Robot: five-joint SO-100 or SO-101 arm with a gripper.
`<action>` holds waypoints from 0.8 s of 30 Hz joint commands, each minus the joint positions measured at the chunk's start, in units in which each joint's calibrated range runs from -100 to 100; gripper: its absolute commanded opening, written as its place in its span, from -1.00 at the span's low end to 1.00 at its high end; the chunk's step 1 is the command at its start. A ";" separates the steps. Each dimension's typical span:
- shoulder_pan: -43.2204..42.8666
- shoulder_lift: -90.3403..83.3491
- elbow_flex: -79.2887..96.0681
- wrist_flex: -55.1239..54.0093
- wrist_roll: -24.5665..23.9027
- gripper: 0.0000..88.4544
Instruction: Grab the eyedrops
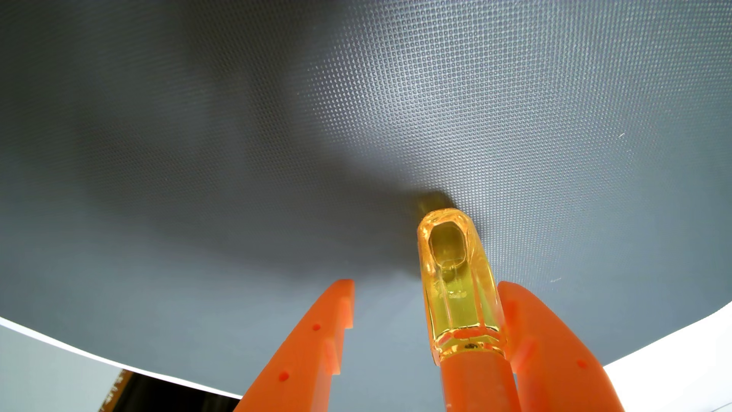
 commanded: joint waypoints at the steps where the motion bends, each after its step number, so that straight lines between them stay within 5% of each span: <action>1: -0.22 -0.31 -0.30 0.05 -0.30 -0.56; 24: -1.80 10.90 -13.45 4.98 -0.83 -0.56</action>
